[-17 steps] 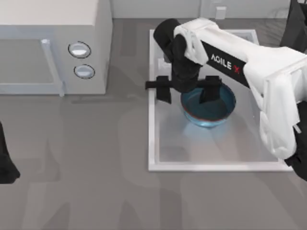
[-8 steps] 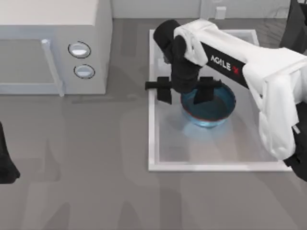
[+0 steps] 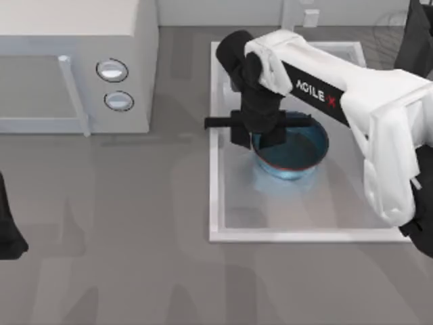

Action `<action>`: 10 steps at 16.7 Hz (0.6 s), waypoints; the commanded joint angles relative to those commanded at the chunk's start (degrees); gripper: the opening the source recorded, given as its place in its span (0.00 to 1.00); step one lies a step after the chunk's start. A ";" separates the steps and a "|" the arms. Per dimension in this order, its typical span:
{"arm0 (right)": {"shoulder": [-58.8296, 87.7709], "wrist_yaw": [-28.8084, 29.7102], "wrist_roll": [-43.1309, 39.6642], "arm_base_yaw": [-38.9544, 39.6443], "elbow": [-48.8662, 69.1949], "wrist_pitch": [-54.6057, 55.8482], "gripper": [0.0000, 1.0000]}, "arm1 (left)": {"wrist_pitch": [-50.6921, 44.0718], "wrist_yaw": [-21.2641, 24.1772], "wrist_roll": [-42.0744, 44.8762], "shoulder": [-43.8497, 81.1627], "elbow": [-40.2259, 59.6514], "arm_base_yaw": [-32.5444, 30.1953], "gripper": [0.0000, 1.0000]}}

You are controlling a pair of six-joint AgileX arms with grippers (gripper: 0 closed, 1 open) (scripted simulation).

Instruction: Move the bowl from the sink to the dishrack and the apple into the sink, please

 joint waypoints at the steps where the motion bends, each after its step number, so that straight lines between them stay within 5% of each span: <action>1: 0.00 0.00 0.00 0.00 0.00 0.00 0.00 | 0.00 0.00 0.00 0.00 0.00 0.00 1.00; 10: -1.20 0.10 0.30 0.27 -0.63 -0.34 0.00 | 0.00 0.00 0.00 0.00 0.00 0.00 1.00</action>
